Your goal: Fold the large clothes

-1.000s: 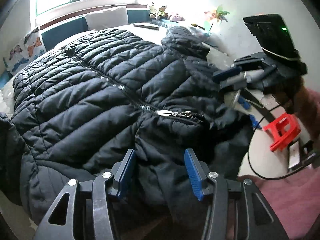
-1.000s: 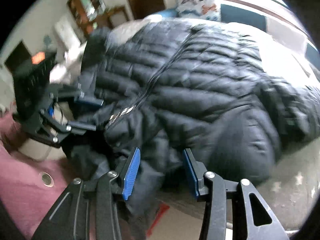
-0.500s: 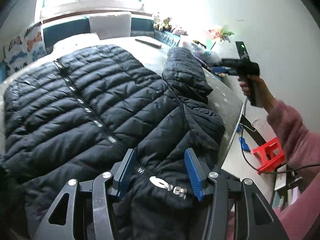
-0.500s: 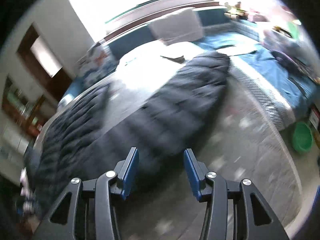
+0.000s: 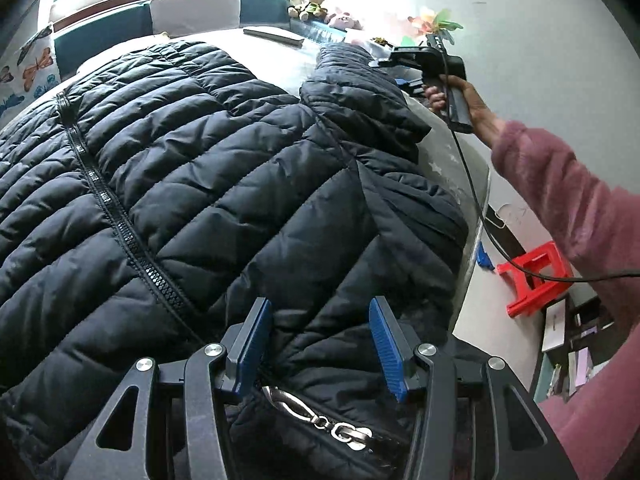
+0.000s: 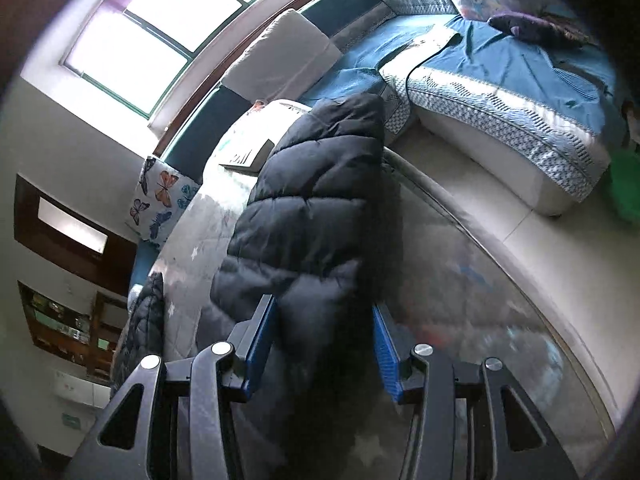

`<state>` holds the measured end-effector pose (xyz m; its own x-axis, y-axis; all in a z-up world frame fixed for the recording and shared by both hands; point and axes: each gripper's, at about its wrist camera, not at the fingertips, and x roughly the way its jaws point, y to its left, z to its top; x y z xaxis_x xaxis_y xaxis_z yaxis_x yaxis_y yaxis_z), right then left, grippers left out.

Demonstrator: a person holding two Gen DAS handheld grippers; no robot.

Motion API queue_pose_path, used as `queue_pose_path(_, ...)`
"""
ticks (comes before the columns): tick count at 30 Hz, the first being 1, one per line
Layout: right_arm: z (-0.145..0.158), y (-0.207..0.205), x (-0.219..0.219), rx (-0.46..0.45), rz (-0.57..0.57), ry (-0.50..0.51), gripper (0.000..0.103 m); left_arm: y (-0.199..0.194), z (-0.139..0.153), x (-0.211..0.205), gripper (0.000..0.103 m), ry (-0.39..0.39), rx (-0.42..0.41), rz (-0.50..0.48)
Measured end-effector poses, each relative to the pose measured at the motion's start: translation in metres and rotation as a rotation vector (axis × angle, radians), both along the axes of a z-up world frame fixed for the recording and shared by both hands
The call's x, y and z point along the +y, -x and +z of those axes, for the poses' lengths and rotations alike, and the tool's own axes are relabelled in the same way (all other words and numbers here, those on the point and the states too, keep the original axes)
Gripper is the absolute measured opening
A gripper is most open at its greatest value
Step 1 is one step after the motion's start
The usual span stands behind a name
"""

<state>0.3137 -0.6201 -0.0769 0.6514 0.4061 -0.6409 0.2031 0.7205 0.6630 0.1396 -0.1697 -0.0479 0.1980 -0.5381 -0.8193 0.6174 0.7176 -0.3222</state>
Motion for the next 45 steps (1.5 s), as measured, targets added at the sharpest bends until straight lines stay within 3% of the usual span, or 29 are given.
queue_pose_path(4, -0.005, -0.015, -0.004, -0.035, -0.024, -0.093, 0.049, -0.006, -0.004, 0.002, 0.054, 0.008, 0.02, 0.001)
queue_pose_path(5, -0.005, -0.018, -0.005, -0.038, -0.027, -0.108, 0.037, -0.007, -0.005, 0.002, 0.054, 0.008, 0.023, 0.0)
queue_pose_path(8, -0.006, -0.019, -0.009, -0.043, -0.053, -0.151, 0.016, -0.008, -0.005, 0.003, 0.055, 0.008, 0.023, -0.003)
queue_pose_path(10, 0.001, -0.019, -0.012, -0.052, -0.068, -0.171, 0.014, -0.007, -0.005, 0.003, 0.057, 0.009, 0.019, -0.008)
queue_pose_path(15, 0.052, -0.013, -0.009, -0.139, -0.073, -0.137, 0.012, -0.004, -0.001, 0.003, 0.058, 0.005, 0.009, -0.005)
queue_pose_path(19, 0.104, -0.004, 0.014, -0.219, -0.023, -0.029, 0.011, -0.002, 0.011, 0.012, 0.058, 0.012, -0.006, 0.027)
queue_pose_path(25, 0.187, 0.033, 0.077, -0.368, 0.112, 0.125, 0.011, 0.004, 0.043, 0.058, 0.058, 0.067, -0.078, 0.148)
queue_pose_path(31, 0.246, 0.073, 0.16, -0.483, 0.249, 0.212, 0.012, 0.018, 0.059, 0.119, 0.058, 0.115, -0.125, 0.294)
queue_pose_path(38, 0.272, 0.115, 0.254, -0.536, 0.42, 0.285, 0.012, 0.049, 0.056, 0.178, 0.058, 0.144, -0.157, 0.385)
queue_pose_path(45, 0.254, 0.154, 0.358, -0.525, 0.664, 0.385, 0.011, 0.074, 0.044, 0.21, 0.058, 0.179, -0.143, 0.422)
